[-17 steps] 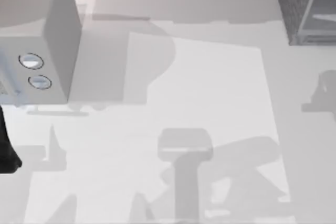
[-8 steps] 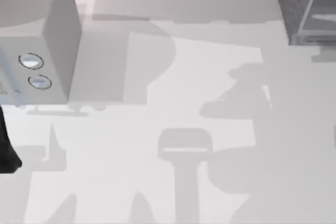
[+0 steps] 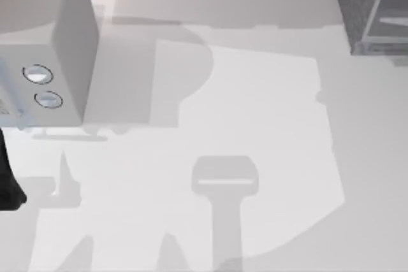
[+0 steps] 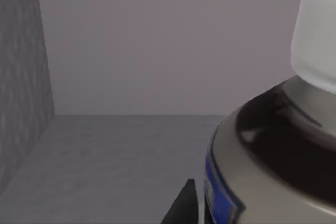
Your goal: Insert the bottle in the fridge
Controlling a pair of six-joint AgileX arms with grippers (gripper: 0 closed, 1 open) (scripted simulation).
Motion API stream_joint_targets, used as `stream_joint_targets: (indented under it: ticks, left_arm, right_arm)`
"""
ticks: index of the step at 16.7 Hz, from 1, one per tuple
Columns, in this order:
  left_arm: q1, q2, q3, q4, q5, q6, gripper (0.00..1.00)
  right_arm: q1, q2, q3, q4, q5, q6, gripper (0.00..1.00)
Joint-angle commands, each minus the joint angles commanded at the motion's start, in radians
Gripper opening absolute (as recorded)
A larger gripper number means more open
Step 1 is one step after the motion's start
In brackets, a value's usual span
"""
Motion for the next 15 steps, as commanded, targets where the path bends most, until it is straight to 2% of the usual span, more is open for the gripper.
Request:
stream_joint_targets:
  ticks: [8,15]
  left_arm:
    - [0.0,0.0,0.0,0.0,0.0,0.0,1.0]
    - [0.0,0.0,0.0,0.0,0.0,0.0,1.0]
  right_arm:
    - [0.006,0.02,0.013,0.0,-0.002,0.002,0.01]
    - [0.021,0.105,0.168,-0.069,0.012,0.001,0.01]
